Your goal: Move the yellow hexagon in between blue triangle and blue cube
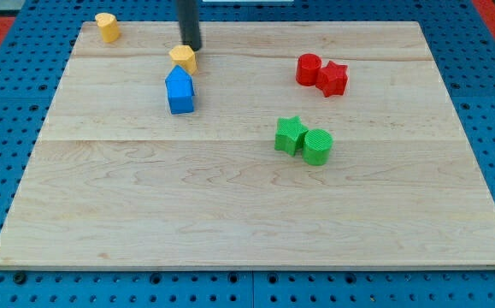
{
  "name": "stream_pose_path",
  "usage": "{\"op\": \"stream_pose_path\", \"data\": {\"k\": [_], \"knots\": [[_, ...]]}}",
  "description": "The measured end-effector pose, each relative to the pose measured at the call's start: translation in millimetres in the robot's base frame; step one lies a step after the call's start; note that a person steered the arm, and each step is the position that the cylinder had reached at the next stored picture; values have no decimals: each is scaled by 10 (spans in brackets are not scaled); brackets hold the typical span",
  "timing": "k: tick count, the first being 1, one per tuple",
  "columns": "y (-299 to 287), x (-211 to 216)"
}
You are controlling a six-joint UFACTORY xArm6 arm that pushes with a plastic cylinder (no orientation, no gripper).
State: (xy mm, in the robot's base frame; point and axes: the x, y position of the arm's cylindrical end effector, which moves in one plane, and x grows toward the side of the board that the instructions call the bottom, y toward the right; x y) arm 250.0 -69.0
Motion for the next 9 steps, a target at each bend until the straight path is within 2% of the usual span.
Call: {"op": "stream_pose_path", "data": {"k": [2,3,5,6,7,8,9], "knots": [[-377,47],[-238,401],[-373,548],[-385,965],[-407,1043],[-326,1424],[-167,1610]]}}
